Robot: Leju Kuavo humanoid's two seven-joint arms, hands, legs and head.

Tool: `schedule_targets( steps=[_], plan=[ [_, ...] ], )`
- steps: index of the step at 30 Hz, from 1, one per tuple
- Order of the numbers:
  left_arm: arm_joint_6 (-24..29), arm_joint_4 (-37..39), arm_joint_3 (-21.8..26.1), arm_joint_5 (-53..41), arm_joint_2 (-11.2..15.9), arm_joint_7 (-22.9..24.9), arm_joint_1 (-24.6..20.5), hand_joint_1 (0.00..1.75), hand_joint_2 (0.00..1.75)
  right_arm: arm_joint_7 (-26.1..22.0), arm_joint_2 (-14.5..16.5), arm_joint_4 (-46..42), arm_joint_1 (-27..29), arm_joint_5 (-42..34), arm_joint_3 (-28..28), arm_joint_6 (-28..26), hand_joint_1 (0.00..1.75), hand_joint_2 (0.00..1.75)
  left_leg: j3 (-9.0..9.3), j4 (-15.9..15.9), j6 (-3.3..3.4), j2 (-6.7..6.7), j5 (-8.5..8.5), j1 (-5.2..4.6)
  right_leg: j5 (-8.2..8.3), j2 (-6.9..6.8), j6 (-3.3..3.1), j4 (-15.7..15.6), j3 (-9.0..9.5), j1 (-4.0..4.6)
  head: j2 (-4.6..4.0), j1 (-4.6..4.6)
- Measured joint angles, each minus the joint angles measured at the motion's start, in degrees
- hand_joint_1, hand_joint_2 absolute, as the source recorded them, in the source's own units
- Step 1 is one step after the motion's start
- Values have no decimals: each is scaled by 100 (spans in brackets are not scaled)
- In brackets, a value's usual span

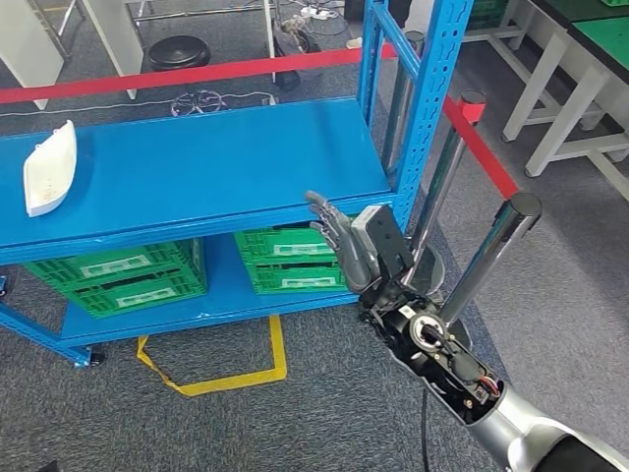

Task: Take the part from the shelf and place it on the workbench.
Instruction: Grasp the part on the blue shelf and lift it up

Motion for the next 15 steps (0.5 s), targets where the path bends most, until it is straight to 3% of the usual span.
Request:
schedule_targets(
  steps=[10, 15],
  plan=[
    [-141, 0, 0, 51, 44, 51, 0, 0, 0, -108, 2, 84, 1, -1, -44, 1, 0, 0, -2, 3, 2, 0, -3, -2, 1, 0, 2, -3, 1, -3, 0, -1],
    [-186, 0, 0, 58, 87, 68, 4, 0, 0, -66, 2, 97, 18, 102, -70, -63, 0, 0, -9, 29, 79, 1, -44, -23, -4, -1, 47, -28, 16, -22, 0, -9]
  ],
)
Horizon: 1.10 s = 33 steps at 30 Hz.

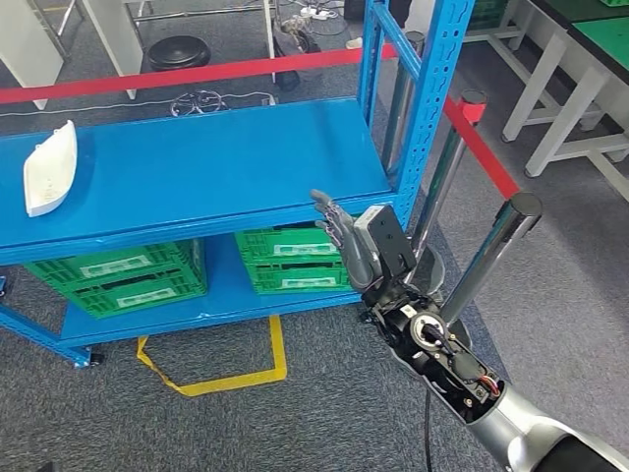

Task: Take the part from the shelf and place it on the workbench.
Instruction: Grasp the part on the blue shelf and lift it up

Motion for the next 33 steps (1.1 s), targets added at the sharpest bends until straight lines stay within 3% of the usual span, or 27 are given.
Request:
schedule_targets(
  steps=[3, 4, 6, 7, 8, 9, 10, 12, 13, 14, 16, 18, 19, 21, 22, 23, 24, 25, 26, 28, 29, 33],
  plan=[
    [-2, -2, 0, -3, 8, 2, 1, 0, 0, 18, -2, -11, 10, 60, -45, -22, 0, 0, 100, -148, 39, 17, 41, 60, -103, 3, 47, 107, -40, 19, 0, 5],
    [-3, -2, 0, -4, 9, 2, 1, 0, 0, 21, -2, -14, 12, 73, -62, -27, 0, 0, 142, -197, 49, 25, 53, 88, -235, 5, 65, 347, -150, 19, 0, 17],
    [-4, -2, 0, -7, 6, 3, 0, 0, 0, 26, -1, -9, 27, 86, -80, -36, 0, 0, 176, -223, 60, 34, 44, 110, -595, 8, 111, 1194, -584, -19, 0, 43],
    [-4, -2, 0, -7, 2, 4, 1, 0, 0, 30, -1, -6, 44, 89, -82, -37, 0, 0, 183, -222, 55, 33, 33, 118, -707, 8, 143, 1582, -802, -42, 0, 51],
    [-4, -2, 0, -7, -3, 4, 5, 0, 0, 34, -1, -2, 64, 92, -84, -38, 0, 0, 194, -220, 42, 30, 17, 130, -715, 7, 177, 1796, -945, -68, 0, 56],
    [-4, -2, 0, -7, -7, 4, 11, 0, 0, 37, -2, 1, 80, 97, -86, -34, 0, 0, 212, -216, 19, 24, -3, 148, -601, 4, 210, 1760, -968, -96, 0, 58],
    [-4, -2, 0, -7, -10, 4, 18, 0, 0, 39, -2, 2, 90, 103, -92, -27, 0, 0, 240, -205, -15, 16, -29, 171, -376, -2, 242, 1470, -864, -125, 0, 63],
    [-4, -2, 0, -7, -10, 4, 27, 0, 0, 47, -1, 4, 91, 124, -109, -6, 0, 0, 282, -145, -107, -2, -102, 196, 65, -20, 293, 610, -498, -172, 0, 81],
    [-3, -2, 0, -7, -9, 4, 26, 0, 0, 54, -1, 4, 90, 139, -117, 8, 0, 0, 287, -111, -154, -9, -133, 195, 167, -21, 273, 300, -346, -178, 0, 82],
    [-2, -2, 0, -5, -8, 4, 24, 0, 0, 63, 0, 5, 93, 155, -123, 23, 0, 0, 282, -85, -196, -12, -154, 191, 180, -16, 235, 147, -266, -169, 0, 77],
    [2, -2, 0, -1, -11, 4, 22, 0, 0, 76, 0, 4, 104, 181, -132, 48, 0, 0, 281, -80, -267, -7, -161, 204, 136, 8, 113, 124, -230, -137, 0, 50],
    [3, -2, 0, 2, -15, 4, 22, 0, 0, 81, -1, -2, 101, 195, -157, 57, 0, 0, 239, 53, -319, -3, -253, 230, 140, 19, 30, 96, -195, -132, 0, 29],
    [3, -2, 0, 2, -16, 4, 19, 0, 0, 81, -1, -4, 92, 199, -168, 60, 0, 0, 121, 299, -332, -7, -381, 235, 140, 21, -7, 78, -170, -135, 0, 12],
    [3, -2, 0, 2, -15, 4, 21, 0, 0, 82, 0, -6, 89, 203, -178, 65, 0, 0, -333, 1135, -340, -15, -723, 231, 125, 21, -62, 67, -151, -123, 0, -24],
    [4, -2, 0, 2, -15, 4, 30, 0, 0, 84, 0, -6, 98, 204, -176, 67, 0, 0, -578, 1535, -341, -19, -838, 226, 114, 25, -78, 67, -147, -113, 0, -34],
    [4, -2, 0, 2, -15, 4, 40, 0, 0, 86, 0, -6, 108, 204, -175, 67, 0, 0, -743, 1757, -337, -19, -850, 224, 102, 33, -88, 68, -141, -103, 0, -37],
    [5, -2, 0, 2, -15, 4, 50, 0, 0, 87, 0, -6, 114, 204, -176, 67, 0, 0, -791, 1741, -326, -19, -747, 223, 88, 44, -90, 68, -128, -96, 0, -37],
    [5, -2, 0, 2, -13, 4, 54, 0, 0, 87, 0, -6, 115, 204, -176, 67, 0, 0, -703, 1472, -308, -19, -541, 223, 71, 56, -82, 68, -104, -94, 0, -37],
    [5, -2, 0, 2, -11, 4, 53, 0, 0, 87, 0, -6, 114, 204, -177, 67, 0, 0, -518, 1043, -285, -20, -289, 222, 49, 66, -67, 68, -72, -94, 0, -38],
    [5, -2, 0, 2, -7, 4, 39, 0, 0, 87, 0, -6, 109, 206, -180, 66, 0, 0, -164, 290, -246, -24, 0, 199, -8, 81, -13, 71, -24, -73, 0, -46],
    [5, -2, 0, 2, -6, 4, 33, 0, 0, 87, 0, -6, 106, 208, -184, 66, 0, 0, -80, 116, -226, -26, 27, 182, -32, 87, 17, 69, -13, -61, 0, -47],
    [5, -4, 0, 2, -10, 4, 26, 0, 0, 86, 0, -8, 103, 209, -207, 66, 0, 0, -21, 45, -99, -27, -31, 160, -143, 69, 141, 126, -27, -85, 0, -36]
  ],
)
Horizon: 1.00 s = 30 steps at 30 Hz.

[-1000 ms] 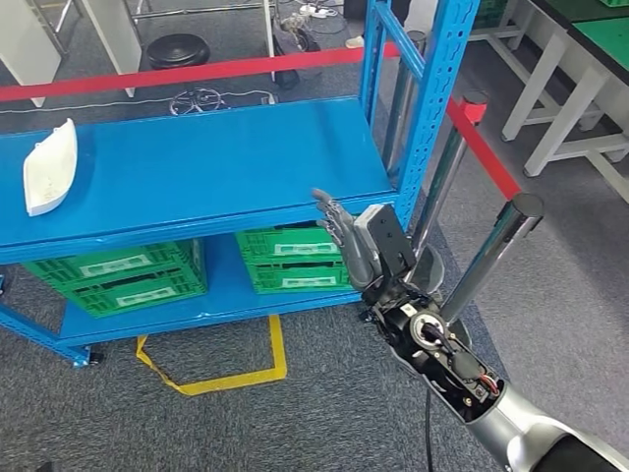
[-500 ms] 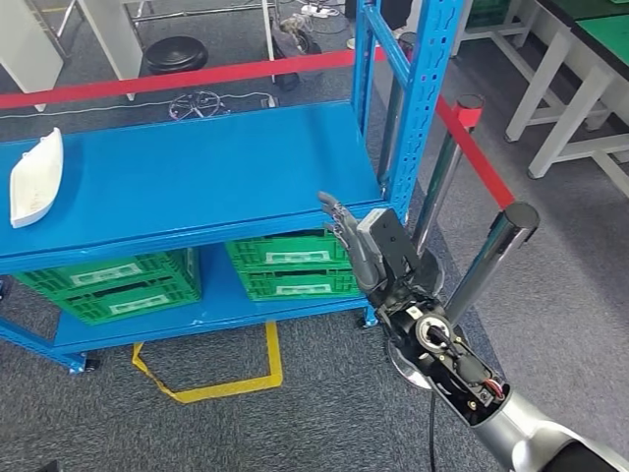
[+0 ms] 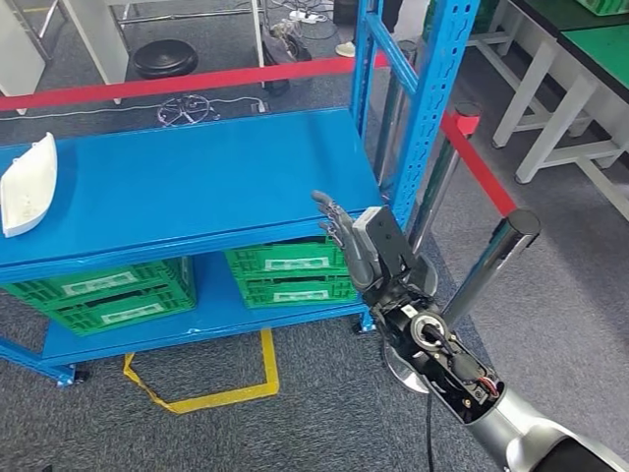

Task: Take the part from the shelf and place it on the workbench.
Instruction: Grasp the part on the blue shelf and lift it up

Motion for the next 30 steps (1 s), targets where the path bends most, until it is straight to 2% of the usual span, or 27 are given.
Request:
schedule_targets(
  steps=[1, 2, 4, 5, 6, 7, 9, 10, 11, 14, 24, 28, 30],
  plan=[
    [0, -1, 0, 0, -1, 0, -2, 0, 0, -1, 0, -1, -3, 0, -6, 0, 0, 0, 28, -13, 40, 1, -9, 5, -114, -16, 20, 213, -96, -7, 0, 7],
    [0, -1, 0, 0, -1, 0, -1, 0, 0, -1, 0, -1, -2, 0, -10, 0, 0, 0, 56, -20, 75, 3, -24, 1, -277, -31, 32, 569, -269, -11, 0, 15],
    [0, -1, 0, 0, -6, 0, 4, 0, 0, 1, 0, 2, 10, 0, -11, 0, 0, 0, 103, -18, 129, 3, -68, -27, -597, -41, 45, 1456, -741, -7, 0, 27],
    [0, -1, 0, 0, -10, 0, 9, 0, 0, 3, 0, 4, 19, 1, -12, 0, 0, 0, 127, -17, 141, 2, -91, -43, -639, -41, 44, 1738, -926, -5, 0, 32],
    [0, -1, 0, 0, -14, 0, 14, 0, 0, 4, 0, 5, 25, 5, -13, 3, 0, 0, 159, -16, 146, -1, -116, -56, -558, -41, 34, 1791, -1007, -4, 0, 36],
    [0, -1, 0, 1, -16, 0, 17, 0, 0, 7, 0, 7, 26, 10, -14, 9, 0, 0, 200, -15, 144, -4, -144, -67, -363, -41, 15, 1597, -968, -1, 0, 37],
    [0, -1, 0, 2, -22, 0, 18, 0, 0, 14, 0, 5, 21, 26, -15, 26, 0, 0, 298, -15, 126, -11, -211, -81, 149, -45, -56, 785, -660, 25, 0, 41],
    [1, -1, 0, 5, -29, 0, 11, 0, 0, 20, 0, 2, 16, 33, -17, 32, 0, 0, 327, -8, 108, -15, -242, -91, 312, -50, -95, 417, -507, 46, 0, 32],
    [2, -1, 0, 9, -35, 0, 5, 0, 0, 30, 0, -3, 11, 42, -20, 34, 0, 0, 337, -3, 86, -16, -261, -96, 390, -55, -128, 183, -399, 69, 0, 22],
    [7, -1, 0, 1, -60, 5, -12, 0, 0, 66, 0, -20, 13, 73, -41, 20, 0, 0, 322, -1, 26, -5, -273, -91, 377, -44, -168, 48, -326, 104, 0, 0],
    [-4, -1, 0, -69, -73, 61, -159, 0, 0, 122, -2, -95, 76, 145, -130, -3, 0, 0, 334, -16, 46, 5, -288, -83, 375, -27, -169, 23, -322, 99, 0, -9],
    [-10, -1, 0, -81, -68, 61, -203, 0, 0, 122, -1, -116, 85, 160, -155, -1, 0, 0, 348, -66, 74, 7, -257, -80, 391, -36, -129, 1, -314, 92, 0, -7],
    [-14, -1, 0, -84, -66, 61, -217, 0, 0, 121, -2, -136, 85, 163, -176, -1, 0, 0, 411, -173, 107, 22, -204, -44, 294, -43, -86, 135, -380, 94, -1, 7]
  ],
)
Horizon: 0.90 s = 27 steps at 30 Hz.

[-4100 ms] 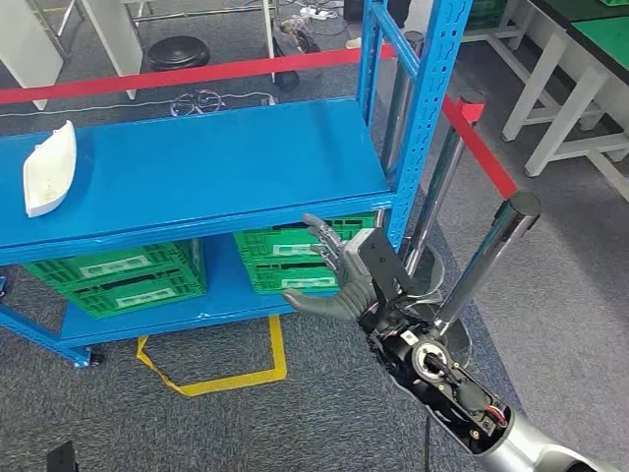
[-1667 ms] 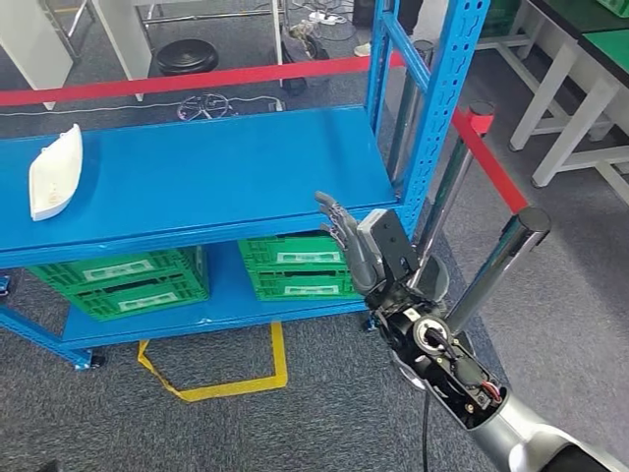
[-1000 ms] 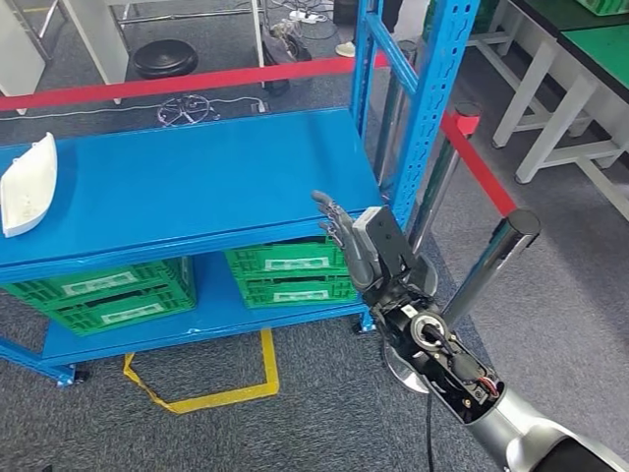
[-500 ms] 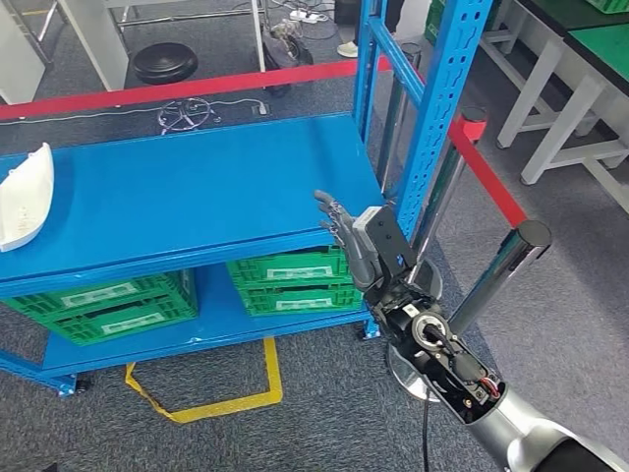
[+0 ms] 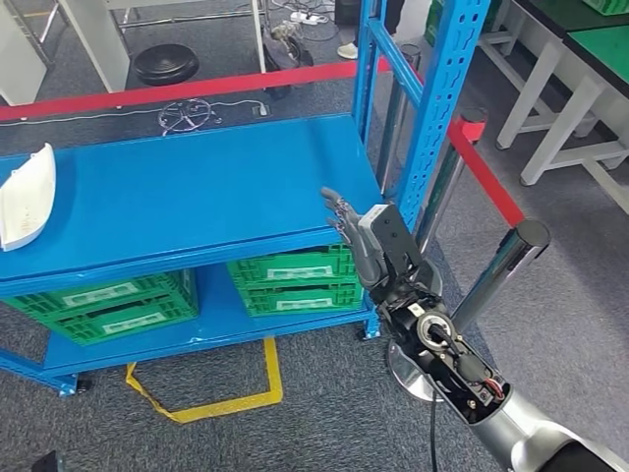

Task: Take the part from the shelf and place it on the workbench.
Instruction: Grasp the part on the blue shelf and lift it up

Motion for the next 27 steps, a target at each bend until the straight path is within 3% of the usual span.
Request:
schedule_targets(
  steps=[1, 3, 4, 5, 6, 9, 11, 15, 17, 19, 20, 21, 22, 24, 25, 27],
  plan=[
    [-2, 0, 0, -1, -1, 0, -5, 0, 0, 0, 0, -6, 2, 1, -10, 0, 0, 0, 29, -42, 10, 9, 19, 20, -138, -4, 24, 249, -116, -4, 0, 11],
    [-5, 0, 0, -1, -6, 0, -12, 0, 0, 2, 0, -5, 19, 1, -21, 1, 0, 0, 44, -56, 17, 18, 22, 22, -489, -5, 79, 1039, -486, -35, 1, 26],
    [-5, 0, 0, -1, -10, 0, -10, 0, 0, 3, 0, -5, 37, 1, -22, 1, 0, 0, 46, -55, 14, 17, 17, 25, -599, -6, 105, 1392, -663, -54, 1, 30],
    [-6, 0, 0, 0, -16, 1, -6, 0, 0, 4, -1, -5, 52, 1, -23, 1, 0, 0, 52, -53, 4, 14, 8, 33, -600, -7, 130, 1556, -756, -75, 1, 33],
    [-6, 0, 0, 1, -20, 1, -1, 0, 0, 5, -1, -5, 61, 1, -27, 1, 0, 0, 66, -48, -14, 8, -6, 47, -480, -10, 153, 1474, -730, -95, 1, 37],
    [-9, 0, 0, -1, -23, 2, -3, 0, 0, 6, 0, -5, 59, 2, -31, 1, 0, 0, 126, -3, -113, -12, -86, 81, 93, -21, 205, 352, -204, -141, 0, 55],
    [-11, 0, 0, -1, -22, 5, -19, 0, 0, 5, 0, -14, 53, 9, -30, 1, 0, 0, 109, 37, -192, -18, -120, 72, 133, -12, 142, -51, 12, -125, 0, 60],
    [-13, 0, 0, -5, -25, 13, -31, 0, 0, 7, 0, -26, 61, 27, -40, 2, 0, 0, 65, 134, -310, -11, -198, 88, 68, 16, -50, -83, 56, -107, 1, 39],
    [-13, 0, 0, -13, -23, 13, -44, 0, 0, 5, 0, -39, 57, 35, -50, 9, 0, 0, -233, 720, -331, -13, -474, 84, 57, 16, -105, -100, 84, -115, 1, 12],
    [-13, 0, 0, -19, -22, 13, -44, 0, 0, 6, -1, -50, 58, 38, -51, 27, 0, 0, -760, 1614, -329, -16, -768, 74, 34, 14, -141, -100, 90, -91, 1, -6],
    [-13, 0, 0, -19, -22, 13, -34, 0, 0, 8, -1, -51, 59, 38, -51, 35, 0, 0, -958, 1884, -317, -16, -786, 70, 21, 16, -157, -100, 100, -75, 1, -7],
    [-13, 0, 0, -19, -22, 13, -22, 0, 0, 9, -1, -51, 60, 38, -51, 42, 0, 0, -1038, 1912, -296, -17, -679, 65, 6, 20, -169, -100, 119, -62, 1, -7],
    [-13, 0, 0, -19, -20, 14, -14, 0, 0, 9, -1, -51, 60, 38, -51, 47, 0, 0, -989, 1682, -264, -17, -461, 55, -13, 25, -174, -101, 150, -53, 1, -6],
    [-13, 0, 0, -15, -6, 14, -18, 0, 0, 8, 1, -50, 56, 38, -52, 52, 0, 0, -661, 840, -184, -20, 16, 14, -59, 35, -157, -101, 215, -39, 0, -11],
    [-13, 0, 0, -10, 5, 14, -28, 0, 0, 8, 1, -50, 52, 38, -53, 55, 0, 0, -518, 496, -154, -20, 145, -10, -81, 41, -135, -101, 232, -31, 0, -16],
    [-13, 0, 0, -2, 21, 13, -40, 0, 0, 7, 2, -50, 46, 38, -54, 59, 0, 0, -410, 237, -113, -20, 152, -51, -109, 48, -82, -117, 242, -24, -1, -28]
  ],
)
